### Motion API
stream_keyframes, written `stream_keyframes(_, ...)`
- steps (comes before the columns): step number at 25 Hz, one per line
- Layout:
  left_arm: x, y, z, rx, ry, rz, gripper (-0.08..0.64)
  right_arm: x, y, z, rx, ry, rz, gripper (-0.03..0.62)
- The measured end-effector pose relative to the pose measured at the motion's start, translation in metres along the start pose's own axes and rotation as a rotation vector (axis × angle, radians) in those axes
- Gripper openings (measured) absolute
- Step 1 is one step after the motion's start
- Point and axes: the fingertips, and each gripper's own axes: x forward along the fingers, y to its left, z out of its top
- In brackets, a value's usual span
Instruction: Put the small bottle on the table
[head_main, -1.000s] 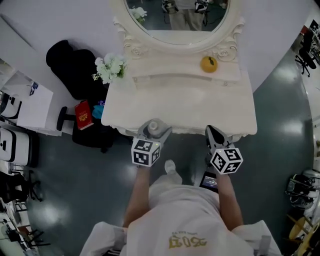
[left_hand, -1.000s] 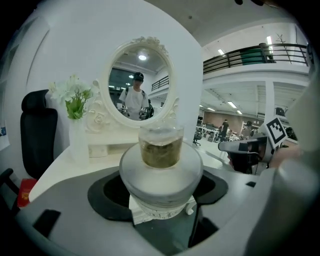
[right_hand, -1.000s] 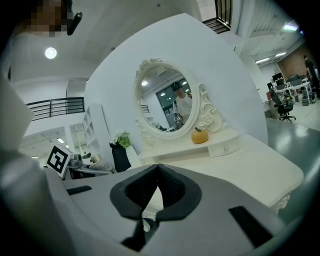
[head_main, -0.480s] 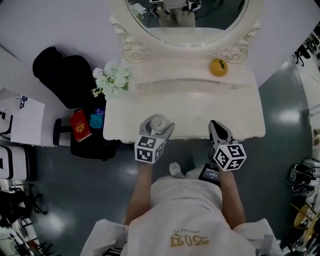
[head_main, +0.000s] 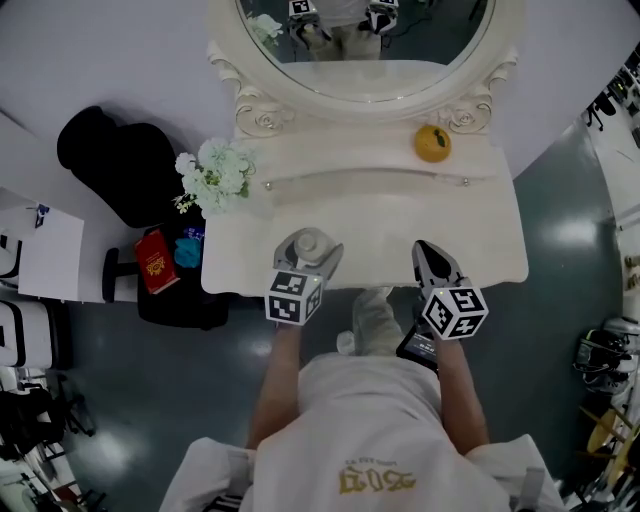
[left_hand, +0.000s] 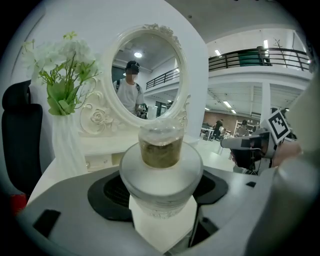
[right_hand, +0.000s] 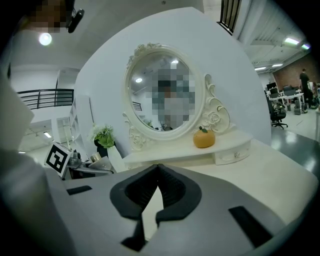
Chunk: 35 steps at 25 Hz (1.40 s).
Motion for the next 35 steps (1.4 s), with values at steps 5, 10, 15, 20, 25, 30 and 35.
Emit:
stream_keyframes(5,0.015,0.006,-0.001,0.008,0.027,0.016,0.345,0.021,-0.006,0.002,0.001,0.014,0.034,0.012)
stream_keyframes(10,0.031,0.009,-0.008,0.006,0.045,0.033,0.345,0.034,-0.015,-0.004,0.012,0.042,0.047,0.012)
stream_keyframes(15,0.050,0.010,-0.015,0.013,0.078,0.034,0.345,0.042,-0.027,-0.008,0.023,0.062,0.043,0.012)
stream_keyframes(20,0.063,0.011,-0.022,0.005,0.106,0.029,0.345,0.047,-0.035,-0.015,0.030,0.083,0.041,0.012)
stream_keyframes(25,0.080,0.013,-0.030,0.019,0.142,0.016,0.345,0.054,-0.044,-0.021,0.036,0.108,0.033,0.012)
stream_keyframes(30,0.101,0.011,-0.042,0.024,0.187,-0.001,0.345,0.063,-0.058,-0.029,0.047,0.135,0.021,0.012)
stream_keyframes(35,0.119,0.010,-0.048,0.024,0.213,-0.031,0.345,0.073,-0.070,-0.034,0.059,0.160,0.008,0.012)
